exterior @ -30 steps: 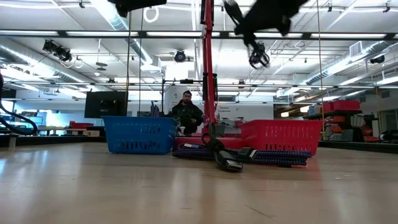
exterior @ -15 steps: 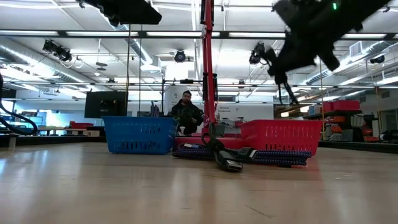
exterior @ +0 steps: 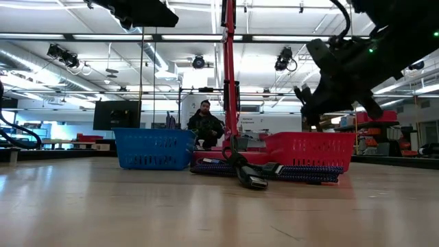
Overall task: Pick & Place USB Port
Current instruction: Put the black charger cable into the orange bin
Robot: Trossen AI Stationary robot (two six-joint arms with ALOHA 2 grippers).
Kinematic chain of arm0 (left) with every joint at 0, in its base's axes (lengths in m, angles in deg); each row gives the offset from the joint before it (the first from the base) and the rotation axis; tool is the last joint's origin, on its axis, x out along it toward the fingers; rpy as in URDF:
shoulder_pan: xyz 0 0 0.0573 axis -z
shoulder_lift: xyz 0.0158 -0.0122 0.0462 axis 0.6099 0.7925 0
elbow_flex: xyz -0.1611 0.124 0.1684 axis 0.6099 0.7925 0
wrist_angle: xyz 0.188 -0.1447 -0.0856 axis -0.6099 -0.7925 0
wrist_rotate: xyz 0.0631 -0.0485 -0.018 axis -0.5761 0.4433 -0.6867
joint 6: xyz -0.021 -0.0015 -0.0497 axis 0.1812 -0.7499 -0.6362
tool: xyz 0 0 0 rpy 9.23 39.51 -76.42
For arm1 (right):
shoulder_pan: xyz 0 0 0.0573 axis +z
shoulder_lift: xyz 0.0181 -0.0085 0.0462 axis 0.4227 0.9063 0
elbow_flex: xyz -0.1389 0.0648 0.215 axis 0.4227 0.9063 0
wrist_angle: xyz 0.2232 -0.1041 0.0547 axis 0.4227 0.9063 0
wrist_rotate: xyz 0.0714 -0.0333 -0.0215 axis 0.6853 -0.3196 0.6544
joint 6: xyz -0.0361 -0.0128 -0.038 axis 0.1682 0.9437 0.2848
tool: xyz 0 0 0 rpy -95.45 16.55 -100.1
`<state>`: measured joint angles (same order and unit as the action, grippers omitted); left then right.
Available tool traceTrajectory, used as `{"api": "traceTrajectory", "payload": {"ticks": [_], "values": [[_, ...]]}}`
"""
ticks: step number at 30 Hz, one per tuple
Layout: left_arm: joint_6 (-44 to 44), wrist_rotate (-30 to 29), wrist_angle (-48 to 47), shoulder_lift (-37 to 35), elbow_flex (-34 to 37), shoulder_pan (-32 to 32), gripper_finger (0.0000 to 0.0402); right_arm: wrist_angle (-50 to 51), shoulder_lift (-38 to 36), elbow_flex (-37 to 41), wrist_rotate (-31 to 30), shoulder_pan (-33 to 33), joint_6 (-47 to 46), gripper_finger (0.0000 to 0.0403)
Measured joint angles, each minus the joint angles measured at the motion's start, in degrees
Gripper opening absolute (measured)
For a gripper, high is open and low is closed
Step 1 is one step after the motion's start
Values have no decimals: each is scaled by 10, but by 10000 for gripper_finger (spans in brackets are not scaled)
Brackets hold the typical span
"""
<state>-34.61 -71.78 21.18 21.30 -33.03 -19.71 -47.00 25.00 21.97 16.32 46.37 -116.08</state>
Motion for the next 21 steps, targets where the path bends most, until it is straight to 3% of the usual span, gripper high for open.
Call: {"api": "traceTrajectory", "payload": {"ticks": [16, 19, 21], "values": [[-1, 0, 0, 0, 0, 0, 117, -41, 0, 1, -33, 0, 75, 163], [-1, 0, -1, 0, 0, 0, 117, -67, -3, 1, -57, 0, 113, 180], [-1, 0, -1, 0, 0, 0, 117, -120, -12, 1, -30, 0, 173, 186]]}}
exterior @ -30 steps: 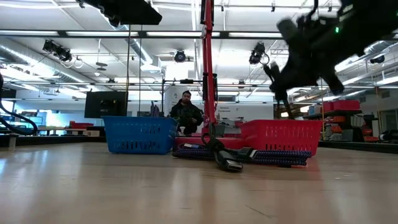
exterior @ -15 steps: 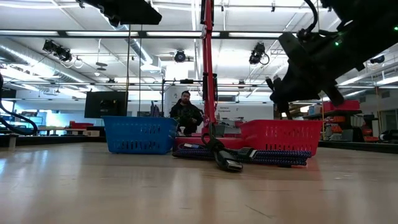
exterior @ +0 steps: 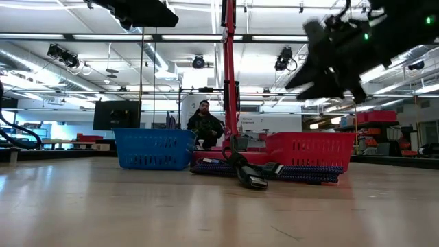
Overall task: Pick & Place USB Port
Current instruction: Put the black charger cable into the orange bin
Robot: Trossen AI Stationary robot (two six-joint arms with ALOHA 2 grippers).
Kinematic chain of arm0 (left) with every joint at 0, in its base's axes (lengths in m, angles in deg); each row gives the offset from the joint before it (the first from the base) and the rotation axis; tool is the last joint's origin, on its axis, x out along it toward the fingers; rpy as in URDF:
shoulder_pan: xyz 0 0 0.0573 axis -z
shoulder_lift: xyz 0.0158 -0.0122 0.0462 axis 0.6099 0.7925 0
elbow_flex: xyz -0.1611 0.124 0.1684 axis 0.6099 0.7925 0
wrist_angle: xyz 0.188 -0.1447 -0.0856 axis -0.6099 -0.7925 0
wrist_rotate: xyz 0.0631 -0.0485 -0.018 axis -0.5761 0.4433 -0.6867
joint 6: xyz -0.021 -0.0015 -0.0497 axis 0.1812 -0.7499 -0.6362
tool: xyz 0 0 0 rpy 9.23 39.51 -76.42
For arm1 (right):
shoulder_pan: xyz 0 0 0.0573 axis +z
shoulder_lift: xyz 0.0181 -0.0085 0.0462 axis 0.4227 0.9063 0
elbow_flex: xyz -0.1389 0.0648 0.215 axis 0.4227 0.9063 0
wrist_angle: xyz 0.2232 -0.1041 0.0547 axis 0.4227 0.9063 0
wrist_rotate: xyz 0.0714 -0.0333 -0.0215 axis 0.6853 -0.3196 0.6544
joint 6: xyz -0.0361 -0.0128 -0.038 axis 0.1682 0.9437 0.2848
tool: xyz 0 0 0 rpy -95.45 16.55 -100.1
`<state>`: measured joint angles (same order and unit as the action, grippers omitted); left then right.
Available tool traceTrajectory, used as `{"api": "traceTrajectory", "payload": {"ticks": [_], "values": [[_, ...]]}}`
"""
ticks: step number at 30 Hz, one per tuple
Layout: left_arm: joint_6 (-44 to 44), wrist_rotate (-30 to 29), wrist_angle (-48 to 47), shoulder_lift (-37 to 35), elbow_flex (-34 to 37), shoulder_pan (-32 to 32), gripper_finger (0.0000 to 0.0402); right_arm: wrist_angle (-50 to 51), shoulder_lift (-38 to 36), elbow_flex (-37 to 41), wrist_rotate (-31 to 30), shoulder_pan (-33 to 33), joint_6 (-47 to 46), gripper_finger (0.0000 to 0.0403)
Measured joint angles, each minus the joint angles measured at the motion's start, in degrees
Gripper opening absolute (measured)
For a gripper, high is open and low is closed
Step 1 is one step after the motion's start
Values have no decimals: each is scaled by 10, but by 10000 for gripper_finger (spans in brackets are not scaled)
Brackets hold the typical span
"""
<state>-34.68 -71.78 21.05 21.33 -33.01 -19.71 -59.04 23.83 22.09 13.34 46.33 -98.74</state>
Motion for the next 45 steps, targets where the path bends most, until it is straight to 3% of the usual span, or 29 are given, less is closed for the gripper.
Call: {"api": "traceTrajectory", "payload": {"ticks": [5, 8, 18, 27, 45], "values": [[0, 0, -3, 0, 0, 0, 117, -187, -7, -1, 185, 4, 134, 184], [0, 0, -3, 0, 0, 0, 117, -193, -3, -15, 231, 17, 147, 170], [-1, 0, -4, 0, 0, 0, 117, -108, 114, -127, 277, 54, 131, 124], [-18, 31, -7, 0, 0, 0, 117, -85, 219, -139, 286, 43, 74, 131], [-20, 33, -9, 0, 0, 0, 117, -102, 239, -139, 319, 1, 72, 173]]}}
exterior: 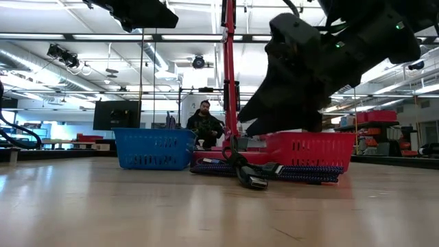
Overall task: Pick & Place USB Port
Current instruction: Put the black charger cable into the orange bin
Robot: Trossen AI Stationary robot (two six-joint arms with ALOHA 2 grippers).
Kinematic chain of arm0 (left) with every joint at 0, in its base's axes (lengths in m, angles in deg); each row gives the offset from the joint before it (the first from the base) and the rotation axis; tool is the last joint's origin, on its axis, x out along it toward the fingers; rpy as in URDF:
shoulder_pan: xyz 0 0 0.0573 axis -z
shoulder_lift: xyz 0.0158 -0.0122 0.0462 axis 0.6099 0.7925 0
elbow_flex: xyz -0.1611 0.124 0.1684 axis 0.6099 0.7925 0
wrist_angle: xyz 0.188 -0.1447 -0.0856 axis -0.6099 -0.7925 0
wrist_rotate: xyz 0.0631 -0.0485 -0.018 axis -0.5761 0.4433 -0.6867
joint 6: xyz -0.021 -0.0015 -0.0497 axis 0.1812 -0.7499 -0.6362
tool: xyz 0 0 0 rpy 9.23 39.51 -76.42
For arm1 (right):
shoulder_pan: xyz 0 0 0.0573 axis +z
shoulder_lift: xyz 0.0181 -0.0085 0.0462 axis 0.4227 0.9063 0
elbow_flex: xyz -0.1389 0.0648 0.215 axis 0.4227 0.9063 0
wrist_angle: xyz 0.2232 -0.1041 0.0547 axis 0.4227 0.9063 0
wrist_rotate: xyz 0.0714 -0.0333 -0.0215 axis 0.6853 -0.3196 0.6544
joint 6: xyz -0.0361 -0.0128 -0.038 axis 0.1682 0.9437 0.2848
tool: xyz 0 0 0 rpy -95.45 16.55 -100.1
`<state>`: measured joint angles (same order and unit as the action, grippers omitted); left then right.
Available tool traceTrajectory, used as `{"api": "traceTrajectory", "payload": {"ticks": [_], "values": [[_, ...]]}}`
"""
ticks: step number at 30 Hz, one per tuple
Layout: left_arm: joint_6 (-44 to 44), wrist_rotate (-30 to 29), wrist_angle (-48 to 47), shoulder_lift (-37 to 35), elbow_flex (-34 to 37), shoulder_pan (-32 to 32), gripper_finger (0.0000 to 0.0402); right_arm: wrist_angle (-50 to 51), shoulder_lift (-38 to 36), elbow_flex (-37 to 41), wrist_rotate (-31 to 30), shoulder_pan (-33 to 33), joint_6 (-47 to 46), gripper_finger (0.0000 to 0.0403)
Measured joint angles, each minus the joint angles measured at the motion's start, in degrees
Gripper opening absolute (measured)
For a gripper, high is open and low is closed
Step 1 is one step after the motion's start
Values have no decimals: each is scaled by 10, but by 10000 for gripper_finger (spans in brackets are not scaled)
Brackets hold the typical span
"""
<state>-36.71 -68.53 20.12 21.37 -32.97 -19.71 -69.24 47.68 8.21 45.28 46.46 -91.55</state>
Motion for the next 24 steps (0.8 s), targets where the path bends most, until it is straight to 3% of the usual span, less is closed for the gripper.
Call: {"api": "traceTrajectory", "payload": {"ticks": [4, 11, 24], "values": [[2, -2, -1, 0, 0, -1, 117, -40, 0, -2, 18, 2, 3, 169], [2, -4, -1, 0, 0, -1, 117, -18, 0, -32, 21, 14, 21, 158], [0, -4, -4, 0, 0, -1, 117, 7, 40, -33, 5, 42, -52, 155]]}}
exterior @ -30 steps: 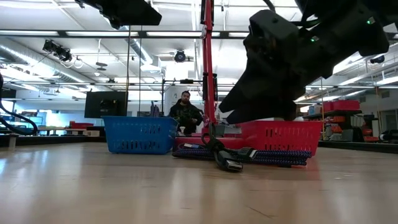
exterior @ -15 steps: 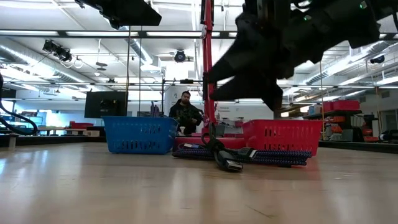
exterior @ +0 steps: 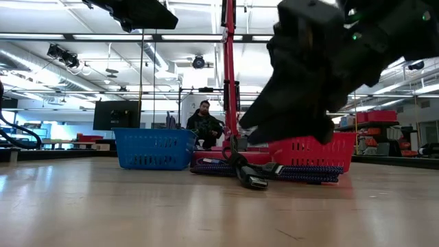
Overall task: Pick & Place USB Port
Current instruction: Put the black charger cable into the orange bin
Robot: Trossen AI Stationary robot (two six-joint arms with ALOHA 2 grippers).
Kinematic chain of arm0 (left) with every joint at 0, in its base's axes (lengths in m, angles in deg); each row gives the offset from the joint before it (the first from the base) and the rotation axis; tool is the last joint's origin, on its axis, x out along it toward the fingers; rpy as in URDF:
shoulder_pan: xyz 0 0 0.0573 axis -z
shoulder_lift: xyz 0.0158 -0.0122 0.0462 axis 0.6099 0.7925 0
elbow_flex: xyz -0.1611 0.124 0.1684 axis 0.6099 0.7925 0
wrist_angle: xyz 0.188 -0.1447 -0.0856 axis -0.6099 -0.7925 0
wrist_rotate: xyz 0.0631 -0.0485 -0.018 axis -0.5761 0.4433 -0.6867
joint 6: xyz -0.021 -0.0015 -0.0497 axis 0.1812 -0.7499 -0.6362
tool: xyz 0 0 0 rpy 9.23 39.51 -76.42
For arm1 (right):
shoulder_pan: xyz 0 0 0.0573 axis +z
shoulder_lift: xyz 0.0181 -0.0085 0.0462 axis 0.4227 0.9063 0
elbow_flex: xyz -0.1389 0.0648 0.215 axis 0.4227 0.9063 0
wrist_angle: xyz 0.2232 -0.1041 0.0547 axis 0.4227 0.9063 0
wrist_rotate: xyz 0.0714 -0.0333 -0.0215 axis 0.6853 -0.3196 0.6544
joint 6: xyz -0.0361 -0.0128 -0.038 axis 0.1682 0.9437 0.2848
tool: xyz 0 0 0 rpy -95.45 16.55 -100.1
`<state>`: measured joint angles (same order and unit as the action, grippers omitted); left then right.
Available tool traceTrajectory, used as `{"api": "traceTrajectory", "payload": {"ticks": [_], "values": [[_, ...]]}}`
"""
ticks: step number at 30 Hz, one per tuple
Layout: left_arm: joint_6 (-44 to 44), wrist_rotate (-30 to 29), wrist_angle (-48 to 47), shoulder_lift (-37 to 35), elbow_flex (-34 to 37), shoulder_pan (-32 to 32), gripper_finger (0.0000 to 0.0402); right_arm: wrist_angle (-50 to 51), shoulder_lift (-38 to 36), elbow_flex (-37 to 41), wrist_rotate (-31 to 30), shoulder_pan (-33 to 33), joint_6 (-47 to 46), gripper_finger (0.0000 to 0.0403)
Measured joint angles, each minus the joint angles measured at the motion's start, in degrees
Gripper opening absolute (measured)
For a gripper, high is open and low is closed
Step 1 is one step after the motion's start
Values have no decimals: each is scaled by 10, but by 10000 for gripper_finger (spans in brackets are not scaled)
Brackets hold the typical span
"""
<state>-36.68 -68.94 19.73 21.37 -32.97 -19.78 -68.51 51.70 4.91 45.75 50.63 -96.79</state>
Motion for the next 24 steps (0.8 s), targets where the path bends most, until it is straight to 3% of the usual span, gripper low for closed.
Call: {"api": "traceTrajectory", "payload": {"ticks": [24], "values": [[0, 0, -2, 0, 0, 0, 117, -33, 28, 0, -11, -33, 8, 155]]}}
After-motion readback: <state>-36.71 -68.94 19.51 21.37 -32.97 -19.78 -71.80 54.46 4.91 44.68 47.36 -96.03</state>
